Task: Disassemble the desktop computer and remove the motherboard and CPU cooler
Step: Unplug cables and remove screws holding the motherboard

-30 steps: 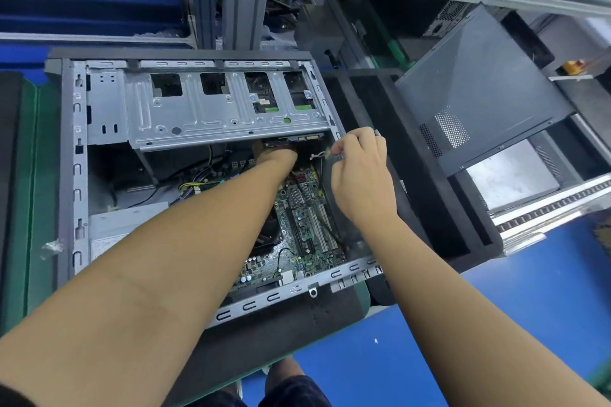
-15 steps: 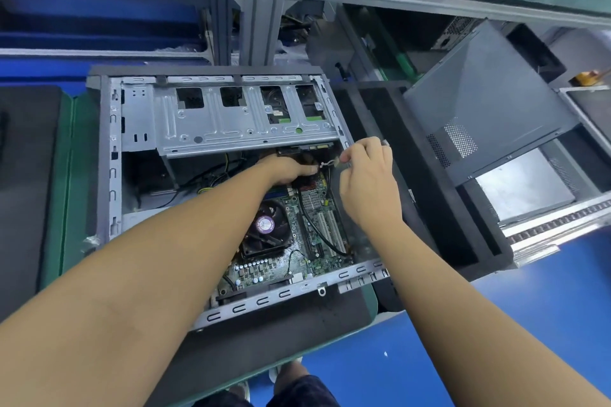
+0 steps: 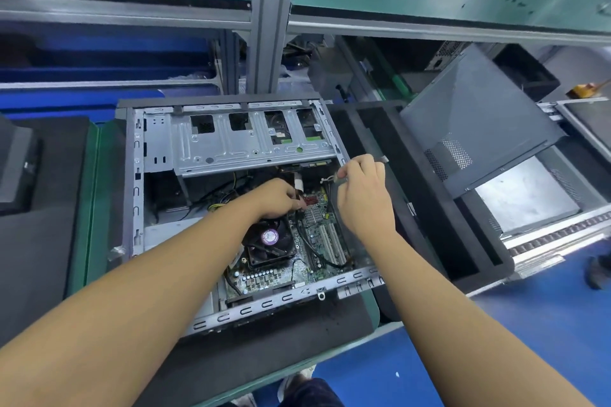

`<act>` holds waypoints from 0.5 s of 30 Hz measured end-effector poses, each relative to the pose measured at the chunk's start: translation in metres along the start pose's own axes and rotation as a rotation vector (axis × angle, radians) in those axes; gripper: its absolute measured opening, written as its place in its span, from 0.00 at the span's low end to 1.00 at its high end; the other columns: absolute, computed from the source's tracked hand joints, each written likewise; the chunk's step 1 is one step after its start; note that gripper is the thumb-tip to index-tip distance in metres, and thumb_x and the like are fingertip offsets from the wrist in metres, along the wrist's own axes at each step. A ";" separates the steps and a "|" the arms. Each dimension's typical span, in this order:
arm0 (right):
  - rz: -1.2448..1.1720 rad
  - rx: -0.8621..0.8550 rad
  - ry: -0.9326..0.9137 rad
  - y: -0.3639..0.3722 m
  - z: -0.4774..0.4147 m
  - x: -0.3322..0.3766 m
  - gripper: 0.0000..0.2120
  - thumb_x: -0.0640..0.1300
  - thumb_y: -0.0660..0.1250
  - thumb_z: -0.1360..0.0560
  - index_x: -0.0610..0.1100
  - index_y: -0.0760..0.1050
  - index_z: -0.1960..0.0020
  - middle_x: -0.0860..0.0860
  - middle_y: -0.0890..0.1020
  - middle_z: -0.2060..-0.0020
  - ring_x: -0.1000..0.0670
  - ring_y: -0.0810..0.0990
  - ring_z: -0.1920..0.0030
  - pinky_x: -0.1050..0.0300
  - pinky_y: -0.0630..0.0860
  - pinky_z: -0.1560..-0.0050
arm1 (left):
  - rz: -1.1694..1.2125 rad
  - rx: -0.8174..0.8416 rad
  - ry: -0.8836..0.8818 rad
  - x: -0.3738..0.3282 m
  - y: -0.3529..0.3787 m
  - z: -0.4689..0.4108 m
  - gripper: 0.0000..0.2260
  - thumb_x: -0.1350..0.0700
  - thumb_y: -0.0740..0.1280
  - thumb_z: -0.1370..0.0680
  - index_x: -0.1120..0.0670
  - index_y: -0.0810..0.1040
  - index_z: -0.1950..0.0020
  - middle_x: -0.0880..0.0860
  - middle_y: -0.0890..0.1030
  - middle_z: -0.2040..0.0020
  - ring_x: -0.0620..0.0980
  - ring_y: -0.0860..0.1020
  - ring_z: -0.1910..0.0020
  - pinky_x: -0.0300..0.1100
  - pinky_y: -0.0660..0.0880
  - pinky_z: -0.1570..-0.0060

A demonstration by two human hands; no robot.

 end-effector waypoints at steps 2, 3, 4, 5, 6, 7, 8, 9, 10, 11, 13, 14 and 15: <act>0.002 0.006 0.000 -0.001 0.001 0.001 0.07 0.35 0.61 0.27 0.42 0.72 0.50 0.46 0.71 0.48 0.46 0.67 0.49 0.49 0.76 0.57 | 0.023 -0.042 -0.019 0.001 -0.001 0.006 0.09 0.52 0.69 0.21 0.57 0.84 0.47 0.58 0.83 0.47 0.54 0.78 0.51 0.44 0.74 0.51; 0.002 0.011 0.004 -0.002 0.001 0.001 0.07 0.35 0.61 0.27 0.42 0.72 0.50 0.46 0.71 0.48 0.46 0.67 0.49 0.49 0.76 0.57 | 0.000 -0.064 -0.039 0.001 -0.001 0.007 0.10 0.53 0.69 0.21 0.54 0.83 0.43 0.56 0.82 0.44 0.54 0.78 0.46 0.45 0.74 0.43; 0.000 0.018 0.012 -0.002 0.001 0.001 0.07 0.35 0.61 0.26 0.42 0.72 0.49 0.46 0.71 0.48 0.46 0.67 0.49 0.48 0.76 0.57 | -0.045 -0.088 -0.069 0.001 -0.002 0.009 0.12 0.52 0.68 0.21 0.52 0.81 0.39 0.54 0.81 0.40 0.55 0.77 0.41 0.49 0.72 0.37; -0.002 0.025 0.022 -0.003 0.000 0.002 0.07 0.35 0.61 0.26 0.42 0.72 0.49 0.46 0.71 0.48 0.46 0.67 0.49 0.48 0.76 0.56 | -0.108 -0.117 -0.095 -0.001 -0.004 0.013 0.12 0.52 0.67 0.21 0.49 0.80 0.38 0.52 0.80 0.38 0.56 0.76 0.39 0.51 0.70 0.35; -0.005 0.030 0.030 -0.003 0.000 0.002 0.07 0.35 0.61 0.25 0.42 0.72 0.49 0.46 0.71 0.47 0.46 0.67 0.49 0.48 0.76 0.57 | -0.182 -0.153 -0.103 -0.004 -0.005 0.017 0.10 0.51 0.65 0.21 0.46 0.80 0.40 0.51 0.80 0.39 0.56 0.76 0.39 0.51 0.69 0.35; -0.017 0.032 0.036 -0.003 0.000 0.002 0.07 0.35 0.61 0.25 0.42 0.72 0.49 0.46 0.71 0.47 0.46 0.67 0.48 0.48 0.76 0.57 | -0.254 -0.193 -0.079 -0.010 -0.006 0.022 0.08 0.52 0.64 0.21 0.44 0.80 0.44 0.50 0.81 0.41 0.56 0.76 0.39 0.49 0.69 0.38; -0.042 0.031 0.045 -0.003 -0.001 0.002 0.07 0.34 0.61 0.25 0.42 0.72 0.50 0.47 0.71 0.47 0.46 0.67 0.48 0.48 0.76 0.58 | -0.313 -0.234 -0.026 -0.016 -0.006 0.026 0.07 0.52 0.64 0.22 0.43 0.79 0.48 0.49 0.81 0.43 0.56 0.76 0.41 0.50 0.69 0.40; -0.080 0.027 0.058 -0.004 -0.001 0.001 0.07 0.34 0.60 0.25 0.42 0.72 0.50 0.47 0.71 0.47 0.47 0.67 0.48 0.49 0.75 0.59 | -0.360 -0.272 0.042 -0.024 -0.005 0.029 0.06 0.52 0.63 0.22 0.43 0.79 0.51 0.48 0.81 0.46 0.55 0.75 0.42 0.51 0.68 0.41; -0.123 0.022 0.074 -0.005 -0.001 -0.001 0.07 0.34 0.60 0.25 0.42 0.73 0.50 0.48 0.72 0.47 0.48 0.67 0.48 0.49 0.74 0.59 | -0.393 -0.291 0.116 -0.031 -0.003 0.033 0.06 0.51 0.63 0.22 0.44 0.79 0.52 0.48 0.80 0.50 0.54 0.75 0.44 0.51 0.69 0.42; -0.163 0.017 0.088 -0.005 -0.002 -0.003 0.08 0.33 0.59 0.25 0.42 0.73 0.50 0.48 0.72 0.47 0.48 0.66 0.47 0.51 0.73 0.59 | -0.405 -0.278 0.187 -0.039 0.003 0.035 0.06 0.51 0.63 0.22 0.45 0.80 0.52 0.47 0.78 0.53 0.53 0.75 0.46 0.51 0.69 0.42; -0.216 0.018 0.104 -0.005 -0.003 -0.005 0.09 0.33 0.58 0.25 0.43 0.73 0.51 0.48 0.72 0.47 0.49 0.66 0.47 0.54 0.69 0.58 | -0.435 -0.172 0.321 -0.053 0.019 0.038 0.07 0.49 0.63 0.22 0.47 0.81 0.51 0.47 0.76 0.54 0.52 0.73 0.47 0.52 0.68 0.43; -0.221 0.023 0.105 -0.005 -0.004 -0.005 0.10 0.32 0.57 0.26 0.43 0.73 0.51 0.49 0.72 0.47 0.49 0.66 0.47 0.54 0.69 0.58 | -0.483 -0.109 0.375 -0.059 0.028 0.038 0.09 0.48 0.63 0.22 0.49 0.81 0.50 0.48 0.77 0.53 0.52 0.73 0.47 0.52 0.67 0.43; -0.214 0.028 0.103 -0.005 -0.004 -0.005 0.10 0.32 0.57 0.26 0.43 0.73 0.51 0.49 0.72 0.47 0.49 0.66 0.47 0.54 0.69 0.58 | -0.554 -0.049 0.414 -0.065 0.037 0.038 0.11 0.46 0.63 0.22 0.51 0.81 0.50 0.50 0.77 0.52 0.53 0.72 0.47 0.51 0.67 0.44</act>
Point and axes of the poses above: each hand's wrist, its own z-axis away from the middle knuckle, its own y-axis out of the palm, x = y × z, the point moved 4 cm from there along -z, towards the middle knuckle
